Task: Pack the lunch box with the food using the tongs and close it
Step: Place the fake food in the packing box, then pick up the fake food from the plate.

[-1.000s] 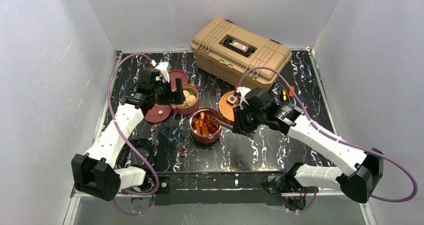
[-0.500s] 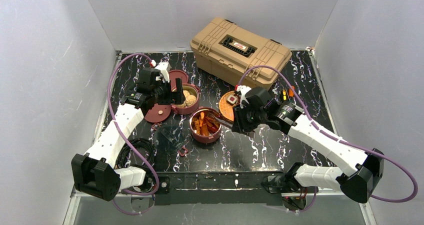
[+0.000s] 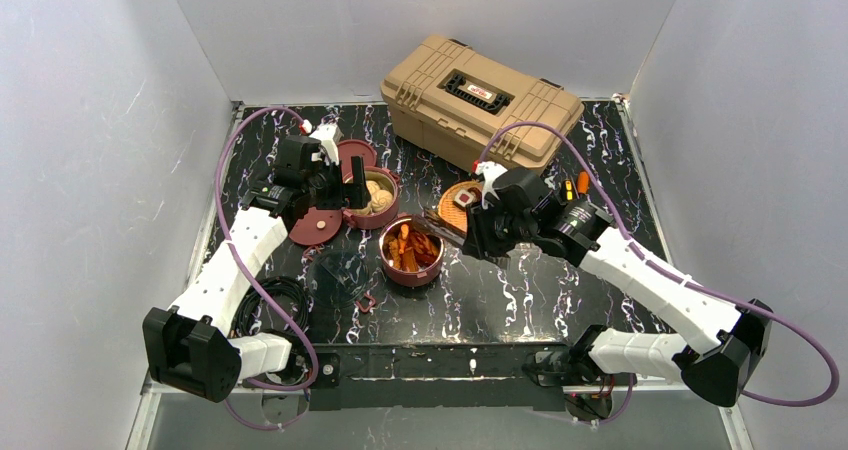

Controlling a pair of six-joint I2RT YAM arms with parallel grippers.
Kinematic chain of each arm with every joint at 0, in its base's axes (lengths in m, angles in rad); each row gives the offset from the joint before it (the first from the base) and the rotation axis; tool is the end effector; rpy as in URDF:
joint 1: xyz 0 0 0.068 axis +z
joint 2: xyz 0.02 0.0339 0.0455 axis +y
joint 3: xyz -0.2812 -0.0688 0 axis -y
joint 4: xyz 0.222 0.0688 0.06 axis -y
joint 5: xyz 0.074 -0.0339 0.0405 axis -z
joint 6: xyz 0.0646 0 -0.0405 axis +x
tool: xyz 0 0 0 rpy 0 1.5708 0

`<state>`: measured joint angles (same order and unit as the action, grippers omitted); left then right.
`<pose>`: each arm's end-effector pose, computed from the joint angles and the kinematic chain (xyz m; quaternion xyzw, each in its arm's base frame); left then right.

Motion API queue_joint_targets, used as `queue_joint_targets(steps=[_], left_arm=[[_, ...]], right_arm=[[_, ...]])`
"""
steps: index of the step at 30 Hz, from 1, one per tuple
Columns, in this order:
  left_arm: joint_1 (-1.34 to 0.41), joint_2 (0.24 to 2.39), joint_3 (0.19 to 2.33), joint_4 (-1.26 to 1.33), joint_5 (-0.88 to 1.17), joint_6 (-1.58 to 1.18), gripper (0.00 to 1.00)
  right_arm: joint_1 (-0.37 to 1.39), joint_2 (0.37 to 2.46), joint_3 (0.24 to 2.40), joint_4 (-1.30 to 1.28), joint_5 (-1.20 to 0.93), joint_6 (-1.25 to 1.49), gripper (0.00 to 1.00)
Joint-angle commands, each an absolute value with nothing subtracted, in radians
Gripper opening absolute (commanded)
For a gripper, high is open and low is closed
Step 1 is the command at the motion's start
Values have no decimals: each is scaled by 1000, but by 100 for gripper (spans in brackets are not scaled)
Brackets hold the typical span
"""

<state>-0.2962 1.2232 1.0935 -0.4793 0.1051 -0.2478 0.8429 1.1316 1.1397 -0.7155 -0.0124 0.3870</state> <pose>0.2520 -0.0840 0.3296 0.0457 0.8845 -0.1690 0.4324 0.1506 0.1702 0.3397 -0.2078 0.8842 0.2460 0.3385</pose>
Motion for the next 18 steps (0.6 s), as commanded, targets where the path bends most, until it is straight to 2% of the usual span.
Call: queue_joint_targets(steps=[1, 9, 18], left_arm=[[-293, 1198, 1123, -492, 108, -250, 99], [-292, 1185, 1124, -497, 99, -247, 99], [-293, 1184, 1124, -498, 101, -247, 99]], right_arm=[[847, 1076, 1240, -756, 131, 410, 38], [847, 1128, 1245, -898, 375, 506, 35], [835, 1160, 1143, -843, 412, 635, 37]])
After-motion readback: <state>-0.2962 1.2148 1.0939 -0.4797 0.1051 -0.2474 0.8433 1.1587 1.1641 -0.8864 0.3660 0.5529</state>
